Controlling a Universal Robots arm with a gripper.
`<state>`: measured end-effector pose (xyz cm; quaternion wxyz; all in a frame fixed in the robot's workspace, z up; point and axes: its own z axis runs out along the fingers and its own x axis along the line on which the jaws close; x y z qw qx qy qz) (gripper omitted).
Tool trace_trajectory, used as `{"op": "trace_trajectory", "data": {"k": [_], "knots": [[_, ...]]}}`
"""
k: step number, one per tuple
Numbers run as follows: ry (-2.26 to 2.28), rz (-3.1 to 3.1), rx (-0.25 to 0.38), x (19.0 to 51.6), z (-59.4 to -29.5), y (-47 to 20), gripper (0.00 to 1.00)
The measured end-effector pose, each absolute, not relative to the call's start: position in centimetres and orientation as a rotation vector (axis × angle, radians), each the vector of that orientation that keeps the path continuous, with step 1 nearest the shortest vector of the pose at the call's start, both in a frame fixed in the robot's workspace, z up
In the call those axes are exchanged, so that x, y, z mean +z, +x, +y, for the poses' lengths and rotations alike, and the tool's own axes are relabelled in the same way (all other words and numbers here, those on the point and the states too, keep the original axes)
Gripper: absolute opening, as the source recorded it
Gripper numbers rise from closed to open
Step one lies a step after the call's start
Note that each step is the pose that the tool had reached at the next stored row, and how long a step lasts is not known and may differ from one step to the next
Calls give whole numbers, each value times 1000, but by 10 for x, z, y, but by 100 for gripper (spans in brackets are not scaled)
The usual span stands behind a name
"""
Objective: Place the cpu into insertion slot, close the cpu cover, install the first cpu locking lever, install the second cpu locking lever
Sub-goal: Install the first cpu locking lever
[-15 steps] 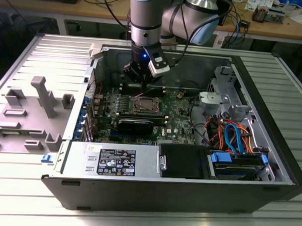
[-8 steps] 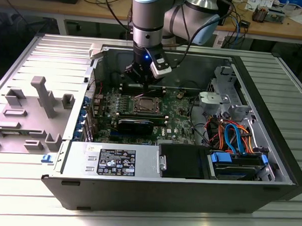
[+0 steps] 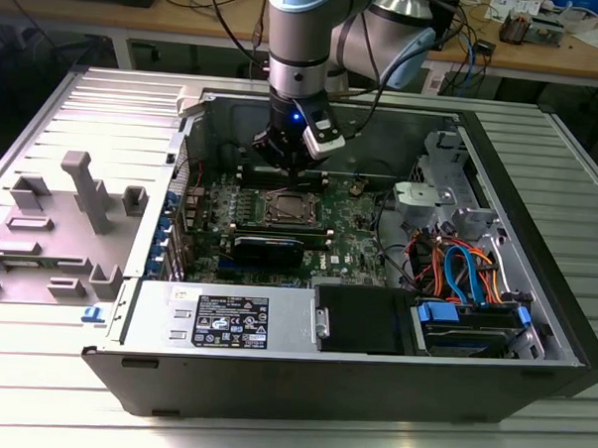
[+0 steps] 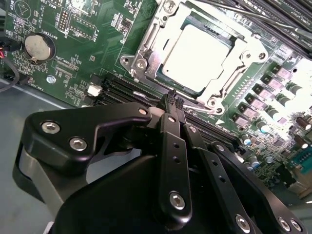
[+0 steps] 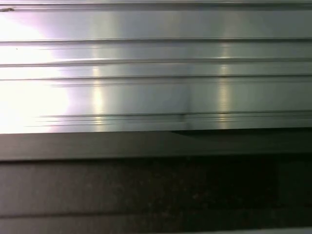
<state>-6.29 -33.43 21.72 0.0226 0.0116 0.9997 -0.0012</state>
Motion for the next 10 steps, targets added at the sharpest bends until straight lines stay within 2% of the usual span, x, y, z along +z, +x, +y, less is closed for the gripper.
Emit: {"op": "trace_trajectory", "data": {"k": [10], "knots": [[36,3096,-3,214,-334,-57,11]]}}
